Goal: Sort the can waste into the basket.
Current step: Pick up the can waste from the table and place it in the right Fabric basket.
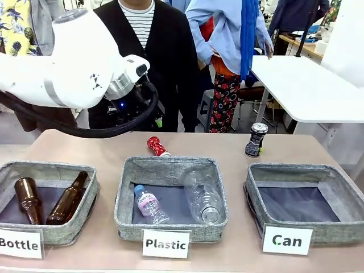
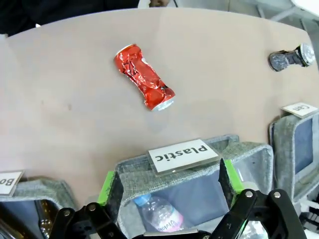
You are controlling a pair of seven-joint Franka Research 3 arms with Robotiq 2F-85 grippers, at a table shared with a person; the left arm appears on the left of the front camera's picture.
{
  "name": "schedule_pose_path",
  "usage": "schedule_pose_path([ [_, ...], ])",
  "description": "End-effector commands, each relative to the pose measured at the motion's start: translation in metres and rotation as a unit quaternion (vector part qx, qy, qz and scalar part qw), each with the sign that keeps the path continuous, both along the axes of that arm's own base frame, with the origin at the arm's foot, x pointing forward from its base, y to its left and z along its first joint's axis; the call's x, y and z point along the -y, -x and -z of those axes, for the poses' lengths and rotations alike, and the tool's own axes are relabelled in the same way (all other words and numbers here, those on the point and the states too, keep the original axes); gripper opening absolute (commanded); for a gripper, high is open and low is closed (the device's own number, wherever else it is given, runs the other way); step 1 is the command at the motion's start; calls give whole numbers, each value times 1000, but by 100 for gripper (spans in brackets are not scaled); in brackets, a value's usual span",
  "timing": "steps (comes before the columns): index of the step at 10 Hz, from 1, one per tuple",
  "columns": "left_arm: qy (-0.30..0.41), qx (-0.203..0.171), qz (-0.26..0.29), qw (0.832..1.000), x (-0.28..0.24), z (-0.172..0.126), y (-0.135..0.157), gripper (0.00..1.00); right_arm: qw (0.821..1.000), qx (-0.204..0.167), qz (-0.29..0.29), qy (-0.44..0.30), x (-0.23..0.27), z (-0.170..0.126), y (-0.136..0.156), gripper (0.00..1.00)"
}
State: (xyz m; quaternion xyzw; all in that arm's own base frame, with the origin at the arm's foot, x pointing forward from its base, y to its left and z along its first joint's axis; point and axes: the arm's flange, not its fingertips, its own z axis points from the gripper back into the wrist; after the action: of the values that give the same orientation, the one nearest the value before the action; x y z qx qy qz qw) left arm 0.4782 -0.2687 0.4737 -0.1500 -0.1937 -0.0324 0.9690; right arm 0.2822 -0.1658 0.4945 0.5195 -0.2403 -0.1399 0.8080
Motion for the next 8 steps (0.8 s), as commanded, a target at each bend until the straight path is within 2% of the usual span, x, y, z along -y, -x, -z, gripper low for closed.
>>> schedule_pose_path([
  [1, -9, 10, 3, 1000, -4, -5, 17, 100, 1000, 20, -1, -5, 0, -1, -3, 100],
  [3, -9, 10, 3, 1000, -4, -5, 17, 100, 1000, 20, -1, -5, 0, -1, -3, 100],
  [4, -1, 4, 5, 1000, 2, -4, 8, 100, 1000, 20, -1, -5, 0, -1, -3, 100],
  [5, 20, -54, -25, 998, 9, -2, -13, 100, 1000, 20, -1, -5, 0, -1, -3, 100],
  [6, 45, -90, -48, 994, 20, 2, -32, 100, 1000, 20, -1, -5, 0, -1, -3, 100],
  [7, 60, -107, -75, 990, 32, 7, -45, 100, 1000, 20, -1, -5, 0, -1, -3, 100],
  [8, 74, -98, -108, 987, 45, 11, -59, 100, 1000, 20, -1, -5, 0, -1, -3, 100],
])
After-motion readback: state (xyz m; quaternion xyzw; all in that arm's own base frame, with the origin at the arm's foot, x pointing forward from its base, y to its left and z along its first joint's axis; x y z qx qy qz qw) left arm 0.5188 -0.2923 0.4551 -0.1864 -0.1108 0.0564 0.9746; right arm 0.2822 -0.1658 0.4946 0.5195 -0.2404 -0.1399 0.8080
